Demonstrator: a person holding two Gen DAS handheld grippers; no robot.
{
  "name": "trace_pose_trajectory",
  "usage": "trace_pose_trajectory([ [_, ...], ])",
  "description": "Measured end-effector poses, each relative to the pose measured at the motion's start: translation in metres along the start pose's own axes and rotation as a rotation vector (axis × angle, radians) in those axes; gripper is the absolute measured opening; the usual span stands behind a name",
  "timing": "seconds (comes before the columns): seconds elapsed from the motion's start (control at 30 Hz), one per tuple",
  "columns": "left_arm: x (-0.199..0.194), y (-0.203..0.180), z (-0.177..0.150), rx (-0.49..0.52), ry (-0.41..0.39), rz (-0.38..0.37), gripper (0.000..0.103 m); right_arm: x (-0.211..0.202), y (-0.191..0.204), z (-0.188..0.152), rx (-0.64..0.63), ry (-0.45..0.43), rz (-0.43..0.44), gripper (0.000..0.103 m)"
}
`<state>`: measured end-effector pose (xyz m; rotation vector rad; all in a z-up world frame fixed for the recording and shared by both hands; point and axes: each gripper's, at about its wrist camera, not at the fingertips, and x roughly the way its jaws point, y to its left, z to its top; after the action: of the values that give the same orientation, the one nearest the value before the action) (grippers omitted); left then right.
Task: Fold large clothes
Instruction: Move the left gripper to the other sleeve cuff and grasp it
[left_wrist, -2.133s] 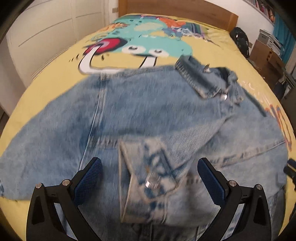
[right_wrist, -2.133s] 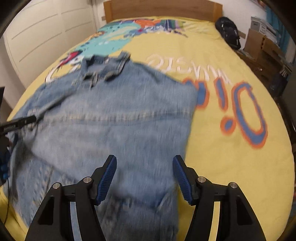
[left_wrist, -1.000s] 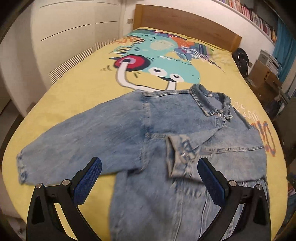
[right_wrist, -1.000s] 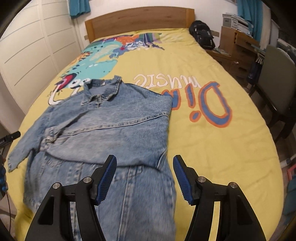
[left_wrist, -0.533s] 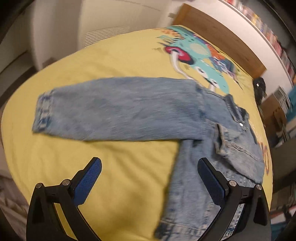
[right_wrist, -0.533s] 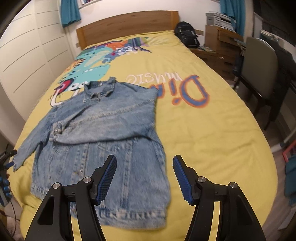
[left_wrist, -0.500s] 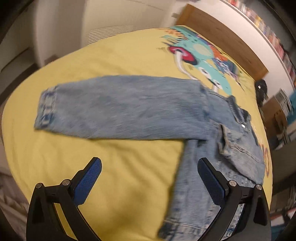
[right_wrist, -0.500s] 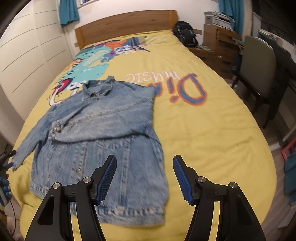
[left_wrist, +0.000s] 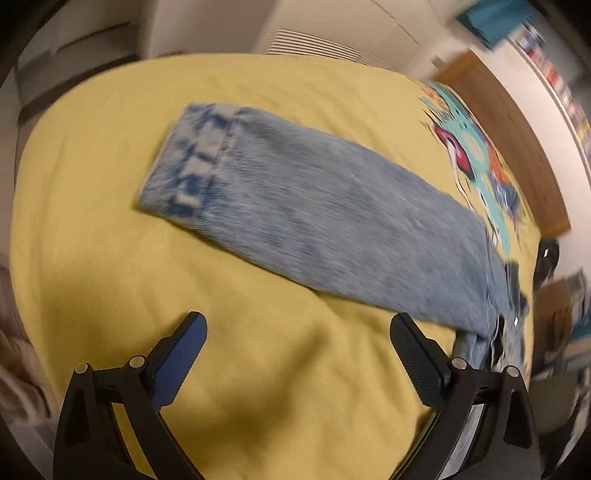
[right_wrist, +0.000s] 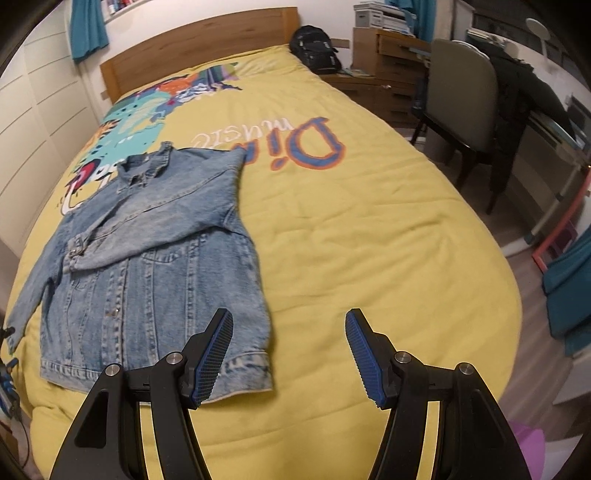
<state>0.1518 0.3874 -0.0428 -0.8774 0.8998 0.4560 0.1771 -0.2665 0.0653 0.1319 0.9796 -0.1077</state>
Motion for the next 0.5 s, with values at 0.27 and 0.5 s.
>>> trace_pose_trajectory([
  [0.27,-0.002,0.031,0.017,-0.142,-0.031,-0.098,0.094,-0.011,0.003,0.0,-0.006,0.003,-0.049,0.065],
  [0.5,-0.001,0.06,0.041,-0.248,-0.058,-0.182,0.077,-0.021,0.015,0.003,-0.032,-0.002,-0.068,0.065],
])
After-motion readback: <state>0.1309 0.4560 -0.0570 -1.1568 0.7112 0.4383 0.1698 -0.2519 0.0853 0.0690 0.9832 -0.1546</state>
